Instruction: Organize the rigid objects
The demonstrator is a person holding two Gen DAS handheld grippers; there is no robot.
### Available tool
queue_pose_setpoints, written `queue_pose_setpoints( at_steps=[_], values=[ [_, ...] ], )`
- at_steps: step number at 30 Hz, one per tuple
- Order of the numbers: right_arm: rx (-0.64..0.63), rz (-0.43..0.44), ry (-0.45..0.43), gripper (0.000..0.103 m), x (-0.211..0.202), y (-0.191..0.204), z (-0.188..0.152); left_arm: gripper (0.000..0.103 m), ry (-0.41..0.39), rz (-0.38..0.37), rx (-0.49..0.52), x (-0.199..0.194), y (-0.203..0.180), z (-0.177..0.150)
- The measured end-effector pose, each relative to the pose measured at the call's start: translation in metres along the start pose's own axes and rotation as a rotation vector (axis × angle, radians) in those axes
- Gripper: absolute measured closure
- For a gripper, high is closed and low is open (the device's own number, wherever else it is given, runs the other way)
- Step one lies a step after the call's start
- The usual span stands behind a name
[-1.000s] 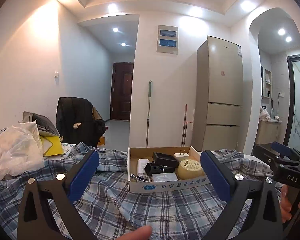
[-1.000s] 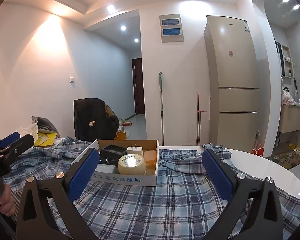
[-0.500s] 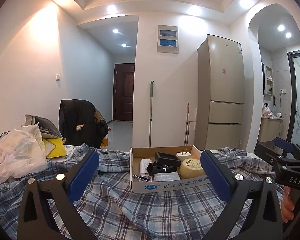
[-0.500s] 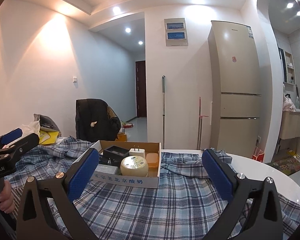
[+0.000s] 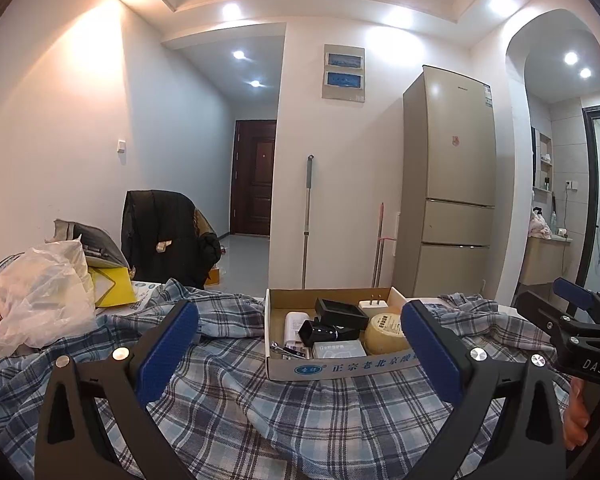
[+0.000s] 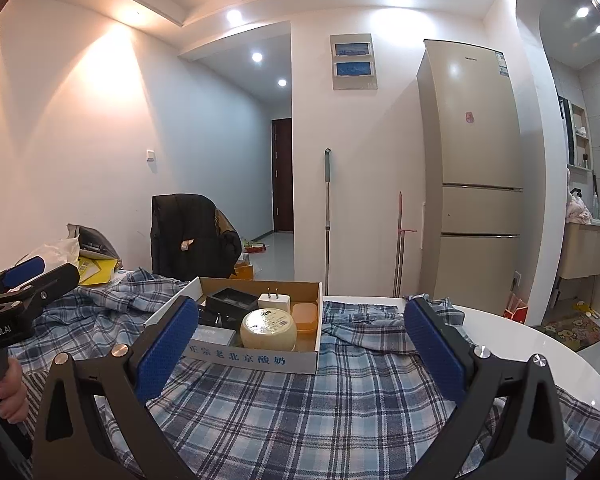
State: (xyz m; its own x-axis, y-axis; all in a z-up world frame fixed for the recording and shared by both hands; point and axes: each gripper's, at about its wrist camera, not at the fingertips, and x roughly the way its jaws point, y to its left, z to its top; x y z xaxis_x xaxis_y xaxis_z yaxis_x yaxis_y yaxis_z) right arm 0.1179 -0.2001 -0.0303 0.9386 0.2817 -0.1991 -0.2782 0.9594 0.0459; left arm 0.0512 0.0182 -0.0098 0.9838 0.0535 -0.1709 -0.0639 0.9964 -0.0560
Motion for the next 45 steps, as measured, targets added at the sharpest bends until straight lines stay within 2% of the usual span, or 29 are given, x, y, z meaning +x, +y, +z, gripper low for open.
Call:
queue_pose_setpoints(
  at_steps=[45],
  values=[
    [-0.023,-0.003,-0.008,0.000,-0.0042,0.0031,0.0005,0.000,-0.007,0.004,0.019,-0.0010,-0.0033,0.0005]
  ],
)
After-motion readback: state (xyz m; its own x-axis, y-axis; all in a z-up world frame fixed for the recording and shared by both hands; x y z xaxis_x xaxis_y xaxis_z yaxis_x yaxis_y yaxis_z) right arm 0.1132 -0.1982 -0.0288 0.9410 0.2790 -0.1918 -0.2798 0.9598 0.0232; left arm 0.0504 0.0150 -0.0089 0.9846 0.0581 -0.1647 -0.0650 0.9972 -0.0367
